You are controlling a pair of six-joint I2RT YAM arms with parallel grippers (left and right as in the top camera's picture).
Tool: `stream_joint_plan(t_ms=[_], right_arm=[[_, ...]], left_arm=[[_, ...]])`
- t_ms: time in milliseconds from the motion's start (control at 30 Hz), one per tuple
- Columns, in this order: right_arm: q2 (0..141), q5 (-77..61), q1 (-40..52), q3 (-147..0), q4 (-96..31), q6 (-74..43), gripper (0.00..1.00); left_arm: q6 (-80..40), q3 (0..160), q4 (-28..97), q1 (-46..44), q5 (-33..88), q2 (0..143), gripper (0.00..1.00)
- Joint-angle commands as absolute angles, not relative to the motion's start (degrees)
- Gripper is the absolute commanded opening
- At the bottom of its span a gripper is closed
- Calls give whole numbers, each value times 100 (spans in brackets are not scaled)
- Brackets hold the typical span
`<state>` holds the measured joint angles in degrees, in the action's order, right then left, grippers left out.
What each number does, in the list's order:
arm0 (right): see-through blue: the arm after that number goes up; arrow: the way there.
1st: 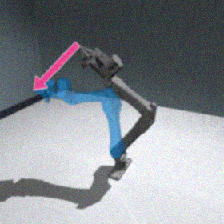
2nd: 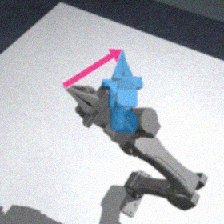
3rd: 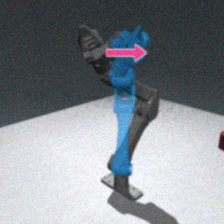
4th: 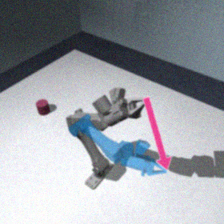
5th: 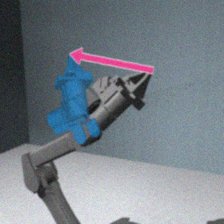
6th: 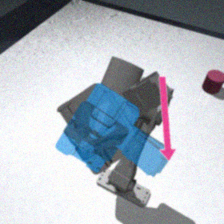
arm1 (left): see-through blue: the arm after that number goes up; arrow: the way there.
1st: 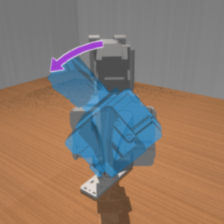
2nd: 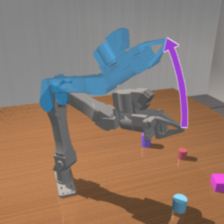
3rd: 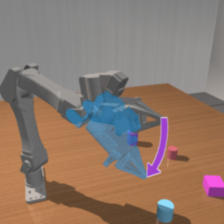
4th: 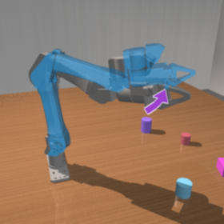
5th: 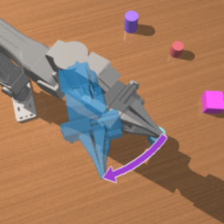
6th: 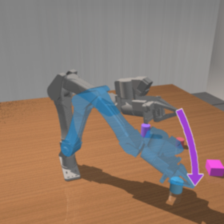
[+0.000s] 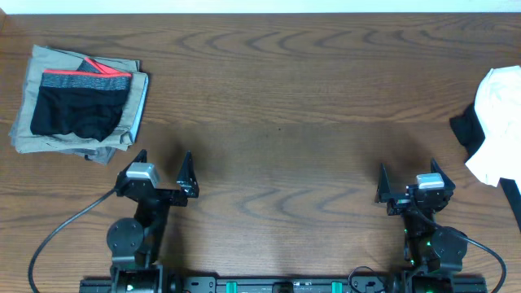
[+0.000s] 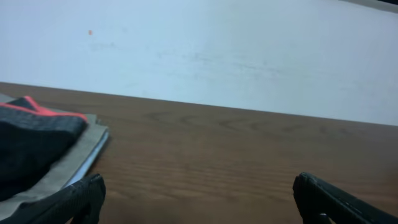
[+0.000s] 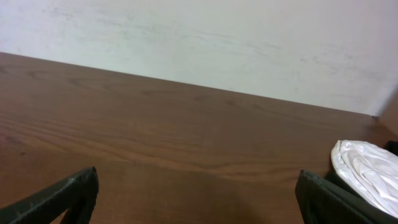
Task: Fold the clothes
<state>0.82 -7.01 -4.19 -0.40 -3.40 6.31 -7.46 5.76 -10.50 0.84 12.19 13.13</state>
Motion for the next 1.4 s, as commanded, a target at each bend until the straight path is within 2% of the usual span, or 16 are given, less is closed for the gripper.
stream_joint_plan(t_ms=[0, 367, 667, 867, 1167, 1367], right_arm=[[34, -668, -464, -32, -368, 585, 99], [34, -668, -464, -32, -368, 585, 99], [34, -668, -464, -32, -368, 585, 99], [34, -668, -464, -32, -368, 585, 99], [34, -668, -464, -32, -368, 585, 99], [34, -668, -464, -32, -368, 585, 99]], left_arm=[[-659, 401, -1087, 58, 932, 930, 98], [478, 255, -1083, 67, 932, 145, 98], [467, 23, -1090, 113, 904, 10, 98], [-484, 23, -648, 189, 209, 10, 98], [-781, 23, 357, 283, 211, 10, 98], [-676, 23, 403, 283, 209, 10, 98]])
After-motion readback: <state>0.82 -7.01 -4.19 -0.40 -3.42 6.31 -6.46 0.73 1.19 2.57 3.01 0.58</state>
